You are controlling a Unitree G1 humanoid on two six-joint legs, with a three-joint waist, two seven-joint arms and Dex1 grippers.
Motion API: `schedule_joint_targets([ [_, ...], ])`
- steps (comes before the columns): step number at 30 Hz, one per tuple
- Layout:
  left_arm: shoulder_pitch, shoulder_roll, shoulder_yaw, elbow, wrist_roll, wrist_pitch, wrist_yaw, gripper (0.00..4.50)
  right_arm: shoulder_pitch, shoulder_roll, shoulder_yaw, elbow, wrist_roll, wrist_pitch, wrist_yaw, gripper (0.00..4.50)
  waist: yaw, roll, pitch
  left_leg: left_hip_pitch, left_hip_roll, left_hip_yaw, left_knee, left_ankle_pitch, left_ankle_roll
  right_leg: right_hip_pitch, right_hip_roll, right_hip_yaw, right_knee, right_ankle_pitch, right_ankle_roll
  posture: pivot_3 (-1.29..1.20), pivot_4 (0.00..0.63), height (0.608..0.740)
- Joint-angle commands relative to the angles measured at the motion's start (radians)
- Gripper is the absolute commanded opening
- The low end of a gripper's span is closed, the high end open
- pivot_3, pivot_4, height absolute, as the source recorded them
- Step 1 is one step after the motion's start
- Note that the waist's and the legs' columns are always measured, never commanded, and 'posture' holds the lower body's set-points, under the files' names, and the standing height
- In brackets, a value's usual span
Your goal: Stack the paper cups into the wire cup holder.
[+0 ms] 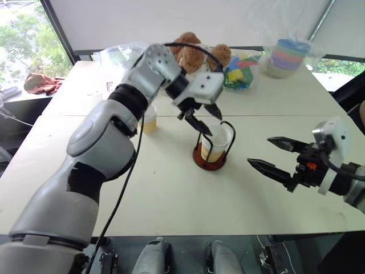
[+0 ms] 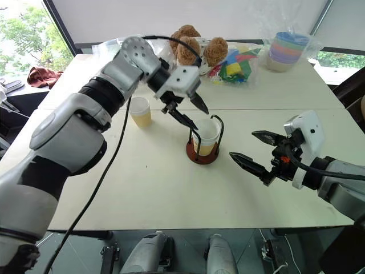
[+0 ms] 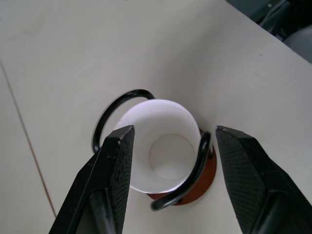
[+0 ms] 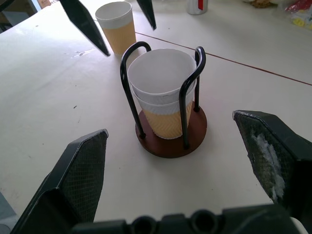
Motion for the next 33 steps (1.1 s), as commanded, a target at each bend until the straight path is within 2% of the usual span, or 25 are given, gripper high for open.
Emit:
schedule_joint_targets([
  [1, -0.058, 0.068, 0.132, 0.042, 0.102, -0.050, 0.043, 2.77, -0.141, 0.004, 0.073, -0.019, 0.084, -0.053, -0.018, 4.50, -0.007, 0.000, 0.000, 0.000, 0.000, 0.000, 0.000, 0.000, 0.000, 0.000, 0.000, 0.000, 0.001, 0.000, 0.000, 0.00, 0.150, 0.740],
  [4, -0.008, 0.165, 0.163, 0.053, 0.225, -0.102, 0.137, 2.77, -0.279, 0.027, 0.198, -0.020, 0.117, -0.068, -0.019, 4.50, -0.016, 0.001, -0.001, 0.002, 0.001, -0.001, -0.001, 0.000, 0.000, 0.001, 0.000, 0.000, 0.001, 0.000, 0.000, 0.00, 0.150, 0.740],
  [7, 0.063, 0.259, 0.225, 0.049, 0.274, -0.060, 0.158, 2.77, -0.399, 0.051, 0.327, -0.010, 0.095, -0.062, -0.010, 4.50, -0.030, 0.001, 0.000, 0.002, 0.001, -0.001, -0.001, 0.000, 0.000, 0.000, 0.001, 0.000, 0.003, 0.000, 0.000, 0.00, 0.150, 0.740],
  [13, 0.200, 0.356, 0.319, 0.032, 0.350, -0.007, 0.246, 2.77, -0.408, 0.027, 0.382, 0.030, 0.031, -0.064, 0.060, 4.50, -0.013, 0.000, 0.000, -0.002, 0.000, -0.003, 0.000, 0.000, -0.001, 0.000, 0.000, -0.002, 0.005, 0.000, 0.000, 0.00, 0.150, 0.740],
  [18, 0.243, 0.358, 0.392, 0.028, 0.376, 0.029, 0.251, 2.77, -0.399, 0.023, 0.383, 0.055, 0.000, -0.069, 0.104, 4.50, 0.000, -0.003, 0.000, -0.002, -0.002, -0.001, 0.000, 0.000, -0.001, 0.001, -0.001, -0.002, 0.002, 0.000, 0.000, 0.00, 0.150, 0.740],
  [27, 0.264, 0.347, 0.408, 0.024, 0.466, 0.036, 0.191, 2.77, -0.337, 0.021, 0.343, 0.033, -0.007, -0.059, 0.101, 4.50, 0.002, -0.003, 0.000, -0.001, -0.001, 0.000, 0.000, 0.000, 0.000, 0.001, -0.001, -0.002, 0.003, 0.000, 0.001, 0.00, 0.150, 0.740],
  [33, 0.286, 0.330, 0.391, 0.033, 0.552, -0.006, 0.243, 2.77, -0.291, 0.009, 0.308, 0.014, -0.003, -0.061, 0.078, 4.50, 0.002, -0.003, 0.000, 0.000, -0.001, 0.000, 0.000, 0.000, 0.000, 0.001, -0.001, -0.002, 0.003, 0.000, 0.001, 0.00, 0.150, 0.740],
])
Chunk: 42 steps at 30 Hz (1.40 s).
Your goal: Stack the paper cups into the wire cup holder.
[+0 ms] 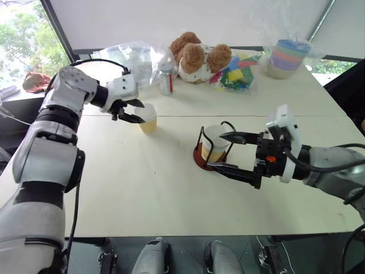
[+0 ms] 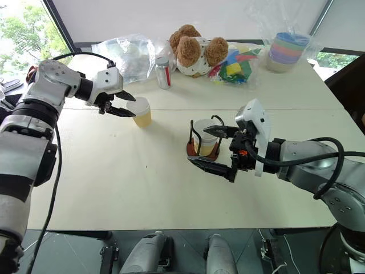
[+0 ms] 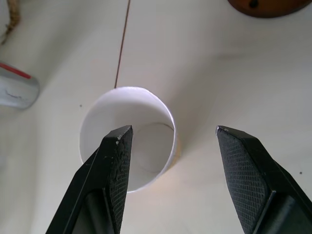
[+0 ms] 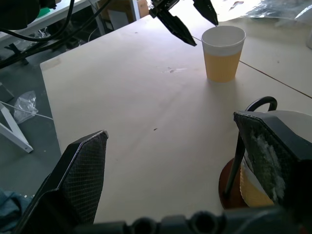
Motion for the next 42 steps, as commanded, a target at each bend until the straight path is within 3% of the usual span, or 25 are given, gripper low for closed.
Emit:
schedule_joint_targets([
  [1, -0.008, -0.008, 0.012, -0.009, 0.039, -0.022, 0.029, 2.77, 0.007, -0.013, -0.048, -0.031, 0.012, -0.010, -0.013, 4.50, 0.001, 0.000, 0.000, 0.000, 0.000, 0.000, 0.000, 0.000, 0.000, 0.000, 0.000, 0.000, 0.000, 0.000, 0.000, 0.00, 0.150, 0.740],
  [7, -0.010, -0.052, 0.012, 0.013, 0.088, -0.032, 0.064, 2.77, 0.011, -0.015, -0.057, -0.036, 0.028, -0.008, -0.037, 4.50, 0.001, 0.000, 0.000, 0.000, 0.000, 0.000, 0.000, 0.000, 0.001, 0.000, 0.000, 0.000, 0.000, 0.000, 0.000, 0.00, 0.150, 0.740],
  [10, -0.012, -0.067, -0.013, 0.027, 0.137, -0.051, 0.080, 1.96, 0.011, -0.023, -0.064, -0.030, 0.033, -0.007, -0.041, 4.50, 0.001, 0.000, 0.000, 0.000, 0.000, 0.000, 0.000, 0.000, 0.001, 0.000, 0.000, 0.000, 0.000, 0.000, 0.000, 0.00, 0.150, 0.740],
  [14, -0.015, -0.084, -0.020, 0.042, 0.177, -0.059, 0.104, 0.04, 0.014, -0.033, -0.074, -0.027, 0.040, -0.007, -0.044, 4.50, 0.001, 0.000, 0.000, 0.000, 0.000, 0.000, 0.000, 0.000, 0.001, 0.000, 0.000, 0.000, 0.000, 0.000, 0.000, 0.00, 0.150, 0.740],
  [25, -0.081, -0.100, 0.005, 0.027, 0.189, -0.120, 0.134, 0.04, 0.098, -0.066, -0.166, -0.037, 0.071, 0.013, -0.081, 4.50, 0.004, 0.000, 0.000, 0.000, 0.000, -0.001, 0.000, 0.000, 0.001, 0.000, 0.000, 0.000, 0.000, 0.000, 0.000, 0.00, 0.150, 0.740],
  [27, -0.183, -0.146, 0.091, -0.005, 0.069, -0.086, -0.026, 0.04, 0.197, -0.100, -0.291, -0.012, 0.037, 0.041, -0.051, 4.50, 0.012, -0.002, 0.001, -0.001, 0.000, -0.001, 0.000, 0.000, 0.001, 0.000, 0.000, -0.001, 0.000, 0.000, 0.000, 0.00, 0.150, 0.740],
  [30, -0.278, -0.194, 0.150, -0.022, -0.041, -0.025, -0.183, 0.04, 0.277, -0.124, -0.371, 0.023, -0.010, 0.036, -0.004, 4.50, 0.022, -0.004, 0.001, -0.004, 0.000, -0.001, 0.002, 0.000, 0.001, 0.000, 0.000, -0.002, -0.002, 0.000, 0.000, 0.00, 0.150, 0.740],
  [34, -0.326, -0.244, 0.080, -0.055, -0.173, 0.006, -0.222, 0.04, 0.344, -0.149, -0.426, 0.043, -0.082, 0.033, 0.045, 4.50, 0.004, 0.000, -0.001, 0.000, -0.001, 0.000, 0.001, -0.003, 0.004, 0.003, 0.000, 0.000, -0.004, 0.000, 0.001, 0.00, 0.150, 0.740],
  [42, -0.290, -0.266, -0.179, -0.175, -0.457, 0.086, -0.222, 0.04, 0.411, -0.087, -0.500, -0.039, -0.049, 0.054, -0.005, 4.50, -0.016, 0.000, 0.000, 0.003, 0.003, -0.002, 0.000, -0.001, 0.002, 0.000, 0.002, 0.001, 0.002, 0.000, 0.000, 0.00, 0.150, 0.740],
])
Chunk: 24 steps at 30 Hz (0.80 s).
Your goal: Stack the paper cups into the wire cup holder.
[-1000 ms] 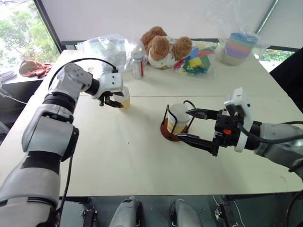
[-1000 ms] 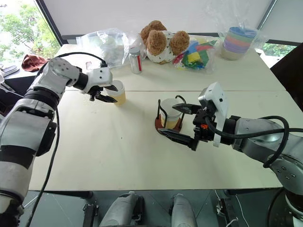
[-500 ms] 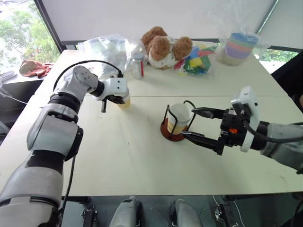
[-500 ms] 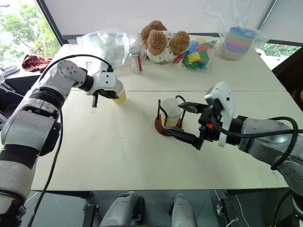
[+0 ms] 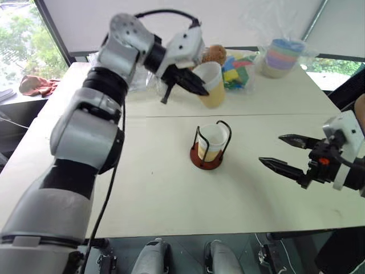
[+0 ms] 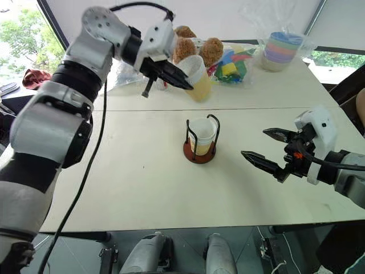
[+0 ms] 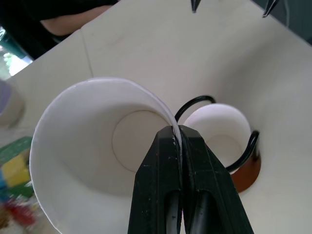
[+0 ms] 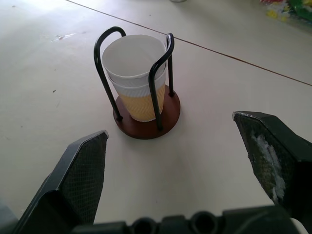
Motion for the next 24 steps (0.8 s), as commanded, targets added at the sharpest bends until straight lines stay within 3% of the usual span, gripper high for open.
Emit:
schedule_joint_targets([
  [1, -0.009, 0.023, -0.107, -0.080, -0.126, 0.015, -0.004, 0.04, 0.008, 0.023, -0.048, -0.053, 0.031, 0.000, -0.034, 4.50, -0.006, 0.000, 0.000, 0.000, 0.000, 0.000, 0.000, 0.000, 0.000, 0.000, 0.000, 0.000, 0.000, 0.000, 0.000, 0.00, 0.150, 0.740],
  [10, 0.004, 0.100, -0.403, -0.186, -0.330, 0.014, -0.004, 0.04, 0.042, 0.059, -0.057, -0.099, 0.074, -0.004, -0.109, 4.50, -0.006, 0.000, 0.000, -0.001, -0.001, 0.000, 0.000, 0.000, 0.000, 0.000, -0.001, 0.001, -0.001, 0.000, 0.000, 0.00, 0.150, 0.740],
  [24, 0.005, 0.098, -0.563, -0.205, -0.392, -0.047, -0.004, 0.04, 0.037, 0.068, -0.026, -0.102, 0.089, -0.029, -0.151, 4.50, -0.006, 0.000, 0.000, -0.001, -0.001, 0.000, 0.000, 0.000, 0.000, 0.000, -0.001, 0.001, -0.002, 0.000, 0.000, 0.00, 0.150, 0.740],
])
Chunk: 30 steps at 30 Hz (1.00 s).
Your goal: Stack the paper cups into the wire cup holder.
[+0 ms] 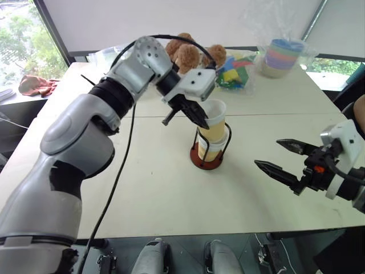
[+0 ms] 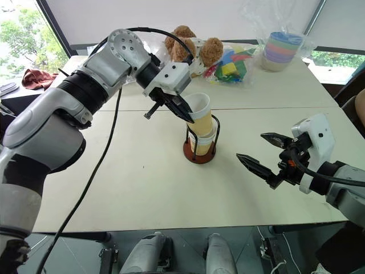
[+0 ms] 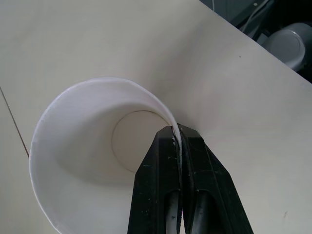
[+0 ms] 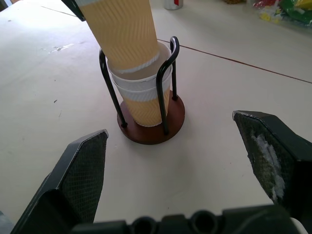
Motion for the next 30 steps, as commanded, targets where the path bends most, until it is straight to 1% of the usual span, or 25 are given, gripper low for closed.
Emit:
schedule_joint_targets([
  [1, -0.013, -0.002, -0.004, -0.003, -0.015, -0.030, -0.003, 0.04, -0.002, 0.011, -0.010, -0.025, 0.014, -0.026, -0.010, 4.50, 0.000, 0.000, 0.000, 0.000, 0.000, 0.000, 0.000, 0.000, 0.000, 0.000, 0.000, 0.000, 0.000, 0.000, 0.000, 0.00, 0.150, 0.740],
  [2, -0.014, -0.007, -0.001, 0.005, -0.013, -0.035, -0.003, 0.56, -0.001, 0.012, -0.009, -0.026, 0.016, -0.026, -0.013, 4.50, 0.000, 0.000, 0.000, 0.000, 0.000, 0.000, 0.000, 0.000, 0.000, 0.000, 0.000, 0.000, 0.000, 0.000, 0.000, 0.00, 0.150, 0.740],
  [3, -0.015, -0.019, 0.016, 0.021, -0.007, -0.038, -0.003, 0.93, 0.000, 0.012, -0.009, -0.027, 0.017, -0.027, -0.016, 4.50, 0.000, 0.000, 0.000, 0.000, 0.000, 0.000, 0.000, 0.000, 0.000, 0.000, 0.000, 0.000, 0.000, 0.000, 0.000, 0.00, 0.150, 0.740],
  [5, -0.016, -0.035, 0.036, 0.043, 0.004, -0.045, -0.003, 1.84, 0.003, 0.014, -0.009, -0.029, 0.020, -0.029, -0.020, 4.50, 0.002, 0.000, 0.000, 0.000, 0.000, 0.000, 0.000, 0.000, 0.000, 0.000, 0.000, 0.000, 0.000, 0.000, 0.000, 0.00, 0.150, 0.740],
  [7, -0.017, -0.047, 0.059, 0.063, 0.011, -0.051, -0.003, 2.93, 0.008, 0.016, -0.009, -0.028, 0.018, -0.031, -0.020, 4.50, 0.001, 0.000, 0.000, 0.000, 0.000, 0.000, 0.000, 0.000, 0.000, 0.000, 0.000, 0.000, 0.000, 0.000, 0.000, 0.00, 0.150, 0.740],
  [9, -0.021, -0.057, 0.090, 0.082, 0.011, -0.037, -0.003, 3.90, 0.011, 0.016, -0.008, -0.024, 0.016, -0.035, -0.017, 4.50, 0.000, 0.000, 0.000, 0.000, 0.000, 0.000, 0.000, 0.000, 0.000, 0.000, 0.000, 0.000, -0.001, 0.000, 0.000, 0.00, 0.150, 0.740],
  [11, -0.025, -0.067, 0.130, 0.102, 0.011, -0.009, -0.003, 3.90, 0.013, 0.016, -0.003, -0.014, 0.011, -0.041, -0.010, 4.50, 0.000, 0.000, 0.000, 0.000, 0.000, 0.000, 0.000, 0.000, 0.000, 0.000, 0.000, 0.000, -0.001, 0.000, 0.000, 0.00, 0.150, 0.740],
  [12, -0.029, -0.075, 0.172, 0.123, 0.016, 0.004, -0.003, 3.90, 0.010, 0.017, 0.006, -0.007, 0.005, -0.045, -0.006, 4.50, 0.000, 0.000, 0.000, 0.000, 0.000, 0.000, 0.000, 0.000, 0.000, 0.000, 0.000, 0.000, -0.001, 0.000, 0.000, 0.00, 0.150, 0.740],
  [15, -0.047, -0.093, 0.369, 0.221, 0.041, 0.065, 0.015, 3.90, -0.014, 0.042, 0.045, 0.032, -0.027, -0.070, -0.016, 4.50, -0.001, 0.000, 0.000, 0.000, 0.000, 0.000, 0.000, 0.000, 0.000, 0.000, 0.000, 0.000, -0.001, 0.000, 0.000, 0.00, 0.150, 0.740],
  [17, -0.026, -0.071, 0.490, 0.239, 0.041, 0.124, 0.083, 3.90, -0.019, 0.068, 0.071, 0.070, -0.080, -0.099, -0.016, 4.50, -0.001, 0.000, 0.000, 0.000, 0.000, 0.000, 0.000, 0.000, 0.000, 0.000, 0.000, 0.000, -0.001, 0.000, 0.000, 0.00, 0.150, 0.740],
  [20, 0.089, -0.011, 0.616, 0.169, 0.067, 0.179, 0.174, 3.90, -0.047, 0.123, 0.123, 0.151, -0.180, -0.163, -0.034, 4.50, -0.005, 0.001, -0.001, 0.000, 0.000, 0.000, 0.000, 0.000, 0.000, 0.000, 0.001, 0.000, 0.000, 0.000, 0.000, 0.00, 0.150, 0.740],
  [21, 0.153, 0.016, 0.651, 0.105, 0.073, 0.229, 0.218, 3.90, -0.067, 0.142, 0.146, 0.190, -0.226, -0.190, -0.049, 4.50, -0.007, 0.002, -0.001, 0.001, 0.000, 0.001, -0.001, 0.000, 0.000, 0.000, 0.001, 0.000, 0.000, 0.000, 0.000, 0.00, 0.150, 0.740],
  [23, 0.319, 0.074, 0.729, -0.112, 0.054, 0.402, 0.354, 3.90, -0.107, 0.175, 0.187, 0.273, -0.325, -0.244, -0.078, 4.50, -0.014, 0.005, -0.003, 0.004, 0.000, 0.002, -0.002, 0.000, 0.000, 0.001, 0.001, 0.001, 0.001, 0.000, 0.000, 0.00, 0.150, 0.740],
  [24, 0.441, 0.100, 0.780, -0.253, 0.056, 0.469, 0.484, 3.90, -0.133, 0.199, 0.208, 0.326, -0.382, -0.281, -0.099, 4.50, -0.014, 0.005, -0.003, 0.004, 0.000, 0.002, -0.002, 0.000, -0.001, 0.001, 0.001, 0.002, 0.002, 0.000, 0.000, 0.00, 0.150, 0.740],
  [25, 0.528, 0.114, 0.819, -0.363, 0.061, 0.518, 0.580, 3.90, -0.149, 0.216, 0.220, 0.362, -0.421, -0.308, -0.110, 4.50, -0.016, 0.005, -0.003, 0.004, 0.000, 0.002, -0.002, 0.001, -0.002, 0.001, 0.000, 0.002, 0.003, 0.000, 0.000, 0.00, 0.150, 0.740],
  [26, 0.622, 0.121, 0.863, -0.469, 0.081, 0.538, 0.692, 3.90, -0.165, 0.239, 0.233, 0.398, -0.456, -0.340, -0.115, 4.50, -0.016, 0.005, -0.003, 0.004, 0.001, 0.002, -0.002, 0.002, -0.003, 0.001, 0.001, 0.003, 0.003, 0.000, 0.000, 0.00, 0.150, 0.740],
  [28, 0.758, 0.117, 0.929, -0.632, 0.104, 0.582, 0.841, 3.90, -0.184, 0.270, 0.248, 0.450, -0.506, -0.388, -0.111, 4.50, -0.008, 0.005, -0.003, 0.003, 0.001, 0.001, -0.002, 0.005, -0.008, 0.000, 0.001, 0.003, 0.003, 0.000, 0.000, 0.00, 0.150, 0.740],
  [29, 0.842, 0.089, 0.994, -0.705, 0.066, 0.638, 0.945, 3.90, -0.204, 0.296, 0.259, 0.488, -0.529, -0.420, -0.112, 4.50, -0.002, 0.005, -0.003, 0.001, 0.001, 0.000, -0.002, 0.006, -0.010, 0.000, 0.001, 0.002, 0.003, 0.000, 0.000, 0.00, 0.150, 0.740],
  [30, 0.898, 0.065, 1.040, -0.757, 0.036, 0.685, 1.016, 3.90, -0.218, 0.314, 0.264, 0.514, -0.546, -0.441, -0.111, 4.50, 0.000, 0.005, -0.003, 0.000, 0.000, -0.001, -0.002, 0.006, -0.010, 0.000, 0.001, 0.002, 0.003, 0.000, 0.000, 0.00, 0.150, 0.740],
])
